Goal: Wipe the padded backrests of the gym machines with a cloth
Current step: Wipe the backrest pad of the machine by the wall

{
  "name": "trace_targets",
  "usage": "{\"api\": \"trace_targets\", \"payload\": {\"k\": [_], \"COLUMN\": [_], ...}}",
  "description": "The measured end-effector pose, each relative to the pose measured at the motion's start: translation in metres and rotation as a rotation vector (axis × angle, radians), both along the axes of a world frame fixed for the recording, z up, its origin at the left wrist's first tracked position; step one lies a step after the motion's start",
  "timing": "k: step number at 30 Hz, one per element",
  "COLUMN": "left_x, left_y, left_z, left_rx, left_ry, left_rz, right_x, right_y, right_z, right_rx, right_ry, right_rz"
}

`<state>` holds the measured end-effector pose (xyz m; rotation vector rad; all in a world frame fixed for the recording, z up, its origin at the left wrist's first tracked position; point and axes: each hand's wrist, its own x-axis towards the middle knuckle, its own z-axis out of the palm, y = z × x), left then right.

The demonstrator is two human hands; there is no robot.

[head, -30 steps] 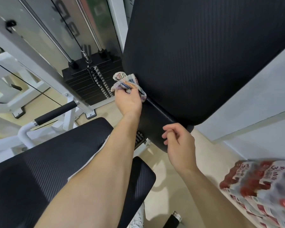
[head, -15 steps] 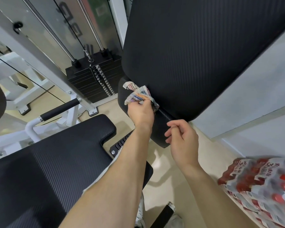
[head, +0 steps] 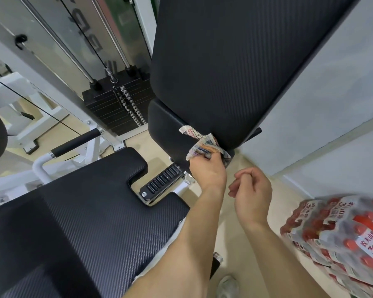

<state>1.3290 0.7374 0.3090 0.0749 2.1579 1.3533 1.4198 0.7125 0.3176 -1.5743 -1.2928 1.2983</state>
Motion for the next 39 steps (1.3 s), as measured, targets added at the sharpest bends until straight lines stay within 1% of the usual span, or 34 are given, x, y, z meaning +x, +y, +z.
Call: {"api": "trace_targets", "payload": {"k": [3, 6, 9, 11, 12, 14, 15, 17, 18, 19, 22, 25, 28, 29, 31, 33, 36, 39], "left_x": [0.012, 0.017, 0.009, -0.006, -0.017, -0.05, -0.07, -0.111, -0.13, -0.15, -0.189, -0.197, -0.189, -0.184, -0.164, -0.132, -0.072, -0.02], "left_y": [-0.005, -0.017, -0.035, -0.049, -0.056, -0.067, -0.069, -0.062, -0.054, -0.046, -0.012, 0.018, 0.03, 0.031, 0.03, 0.024, 0.001, -0.033], "left_z": [0.0, -0.001, -0.005, -0.013, -0.016, -0.025, -0.027, -0.023, -0.02, -0.015, -0.002, -0.01, -0.038, -0.046, -0.054, -0.054, -0.062, -0.078], "left_rx": [-0.003, 0.011, 0.049, 0.029, 0.026, 0.044, 0.086, 0.25, 0.314, 0.37, 0.443, 0.502, 0.487, 0.453, 0.327, 0.259, 0.233, 0.147], "left_ry": [-0.009, -0.002, -0.011, -0.047, -0.094, -0.241, -0.329, -0.488, -0.499, -0.477, -0.395, -0.384, -0.265, -0.202, -0.024, 0.101, 0.222, 0.296], "left_rz": [-0.048, -0.166, -0.219, -0.201, -0.141, 0.086, 0.202, 0.4, 0.458, 0.483, 0.419, 0.337, 0.255, 0.223, 0.192, 0.128, -0.022, -0.208], "right_x": [0.005, 0.007, 0.003, -0.007, -0.015, -0.034, -0.044, -0.059, -0.065, -0.069, -0.077, -0.083, -0.085, -0.083, -0.075, -0.066, -0.052, -0.034], "right_y": [-0.004, -0.007, -0.014, -0.015, -0.015, -0.013, -0.011, -0.006, -0.004, -0.002, 0.0, -0.001, -0.001, -0.002, -0.005, -0.007, -0.006, -0.013], "right_z": [-0.004, -0.008, -0.006, -0.003, -0.001, 0.003, 0.004, 0.004, 0.002, -0.001, -0.018, -0.038, -0.053, -0.056, -0.062, -0.066, -0.072, -0.077], "right_rx": [-0.021, -0.03, 0.036, 0.099, 0.127, 0.179, 0.201, 0.237, 0.247, 0.251, 0.232, 0.208, 0.203, 0.215, 0.263, 0.289, 0.277, 0.234], "right_ry": [-0.009, -0.014, -0.058, -0.089, -0.104, -0.131, -0.147, -0.166, -0.161, -0.154, -0.141, -0.15, -0.166, -0.167, -0.171, -0.193, -0.253, -0.256], "right_rz": [-0.025, -0.064, -0.075, -0.023, 0.022, 0.145, 0.207, 0.294, 0.32, 0.339, 0.373, 0.368, 0.367, 0.379, 0.406, 0.388, 0.311, 0.278]}}
